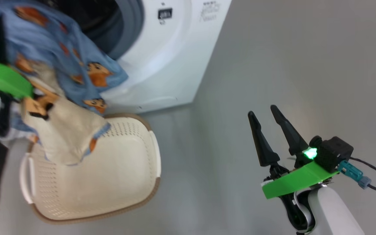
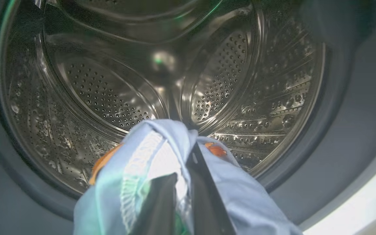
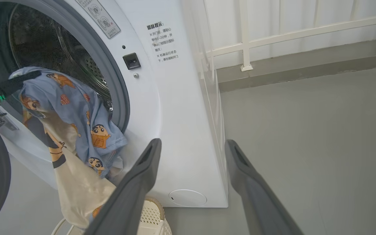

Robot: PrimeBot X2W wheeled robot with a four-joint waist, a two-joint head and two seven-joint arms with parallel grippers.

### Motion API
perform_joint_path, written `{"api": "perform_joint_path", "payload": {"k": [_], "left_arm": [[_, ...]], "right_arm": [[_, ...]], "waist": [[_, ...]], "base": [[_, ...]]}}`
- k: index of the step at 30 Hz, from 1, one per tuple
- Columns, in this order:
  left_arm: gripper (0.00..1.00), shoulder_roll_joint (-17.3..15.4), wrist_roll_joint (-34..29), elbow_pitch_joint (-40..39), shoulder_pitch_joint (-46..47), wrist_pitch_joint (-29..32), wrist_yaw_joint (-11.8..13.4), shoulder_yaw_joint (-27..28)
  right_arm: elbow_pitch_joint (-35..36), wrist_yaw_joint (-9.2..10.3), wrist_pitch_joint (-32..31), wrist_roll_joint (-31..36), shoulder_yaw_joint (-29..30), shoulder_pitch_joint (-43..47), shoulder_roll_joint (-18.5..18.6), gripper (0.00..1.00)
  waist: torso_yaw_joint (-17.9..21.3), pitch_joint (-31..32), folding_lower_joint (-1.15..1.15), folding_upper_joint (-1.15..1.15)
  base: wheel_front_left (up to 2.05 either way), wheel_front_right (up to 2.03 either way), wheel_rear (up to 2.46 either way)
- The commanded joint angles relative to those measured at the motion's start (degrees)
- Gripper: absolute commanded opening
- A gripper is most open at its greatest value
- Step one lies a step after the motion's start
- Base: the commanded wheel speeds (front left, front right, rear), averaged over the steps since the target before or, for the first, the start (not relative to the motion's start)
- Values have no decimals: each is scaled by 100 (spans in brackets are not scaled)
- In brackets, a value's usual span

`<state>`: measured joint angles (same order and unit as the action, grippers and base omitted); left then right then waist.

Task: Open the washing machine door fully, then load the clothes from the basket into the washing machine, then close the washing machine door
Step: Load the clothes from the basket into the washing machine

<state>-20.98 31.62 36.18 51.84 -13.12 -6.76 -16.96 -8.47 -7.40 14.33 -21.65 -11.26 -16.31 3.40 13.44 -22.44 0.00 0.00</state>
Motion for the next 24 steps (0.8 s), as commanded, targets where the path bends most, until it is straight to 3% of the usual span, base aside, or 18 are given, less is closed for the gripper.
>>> {"api": "perform_joint_path", "payload": {"k": [1, 14, 19, 24], "left_arm": [[0, -344, 17, 17, 377, -64, -18, 191], [0, -824, -92, 983, 1831, -166, -70, -90], [0, -974, -156, 763, 2314, -184, -71, 92], [0, -972, -449, 106, 2418, -186, -6, 655]], "right_arm": [[188, -9, 67, 16, -176, -72, -47, 100], [486, -9, 67, -443, -497, -138, -51, 100], [530, -9, 67, -582, -542, -84, -52, 100], [583, -9, 67, -637, -558, -112, -52, 100]], "waist": [[416, -608, 0, 0], [1031, -1486, 0, 0], [1161, -1654, 0, 0], [1192, -1766, 0, 0]], "base": [[0, 0, 0], [0, 0, 0], [0, 0, 0], [0, 0, 0]]}}
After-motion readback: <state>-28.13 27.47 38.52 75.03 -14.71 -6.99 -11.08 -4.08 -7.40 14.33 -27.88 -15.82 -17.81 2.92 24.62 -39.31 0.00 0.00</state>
